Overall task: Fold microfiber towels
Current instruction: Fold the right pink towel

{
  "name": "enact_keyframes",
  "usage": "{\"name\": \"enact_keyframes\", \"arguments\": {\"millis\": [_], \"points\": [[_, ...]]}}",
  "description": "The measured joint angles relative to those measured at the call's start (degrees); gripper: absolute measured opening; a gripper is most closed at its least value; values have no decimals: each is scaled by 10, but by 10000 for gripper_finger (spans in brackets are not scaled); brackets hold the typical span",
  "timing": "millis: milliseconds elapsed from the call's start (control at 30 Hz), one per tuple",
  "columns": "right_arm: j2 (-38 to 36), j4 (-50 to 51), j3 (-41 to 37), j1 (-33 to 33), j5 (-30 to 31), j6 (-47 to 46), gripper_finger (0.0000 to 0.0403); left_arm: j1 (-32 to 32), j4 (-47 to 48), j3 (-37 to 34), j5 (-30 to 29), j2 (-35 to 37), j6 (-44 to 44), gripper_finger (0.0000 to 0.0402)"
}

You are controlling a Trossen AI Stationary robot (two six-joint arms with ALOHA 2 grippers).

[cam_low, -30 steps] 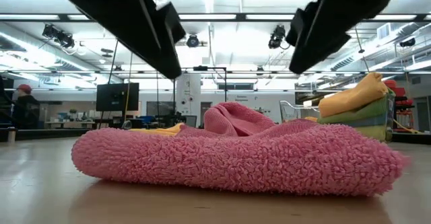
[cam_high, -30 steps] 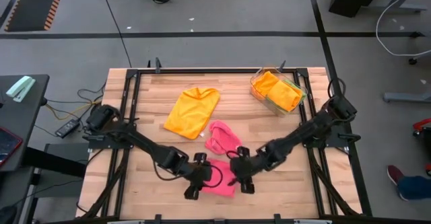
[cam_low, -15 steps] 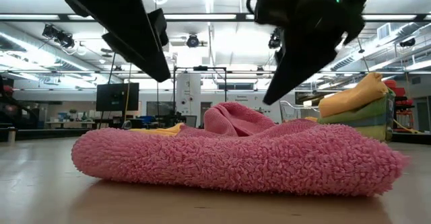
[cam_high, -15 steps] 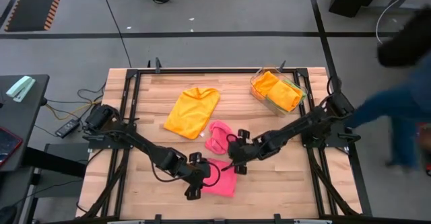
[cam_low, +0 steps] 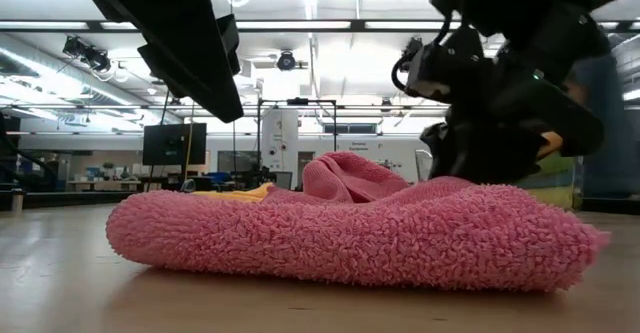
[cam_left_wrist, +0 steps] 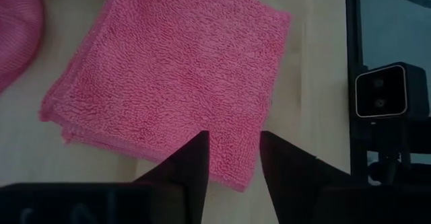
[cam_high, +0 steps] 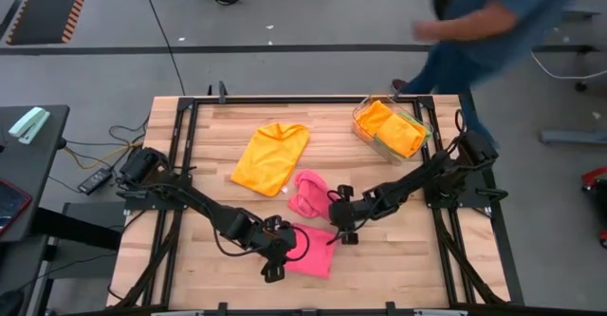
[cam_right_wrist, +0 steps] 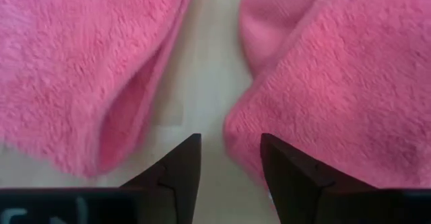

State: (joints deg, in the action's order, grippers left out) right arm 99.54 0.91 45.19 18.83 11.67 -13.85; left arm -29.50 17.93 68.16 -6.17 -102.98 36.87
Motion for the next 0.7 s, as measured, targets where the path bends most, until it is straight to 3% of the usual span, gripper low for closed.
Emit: {"name": "enact_keyframes", "arguments": {"millis": [233, 400, 467, 700], "points": [[18, -65, -23, -3, 0, 25, 130, 1, 5, 0, 0, 0, 0, 126], [25, -74, -19, -11, -5, 25, 25, 3, 9, 0, 1, 0, 1, 121], [22, -64, -11, -14, -6, 20, 11, 5, 18, 2, 1, 6, 7, 121], [-69, 167, 104, -28, -35, 23, 5, 26, 66, 19, -30, 63, -33, 120]]}}
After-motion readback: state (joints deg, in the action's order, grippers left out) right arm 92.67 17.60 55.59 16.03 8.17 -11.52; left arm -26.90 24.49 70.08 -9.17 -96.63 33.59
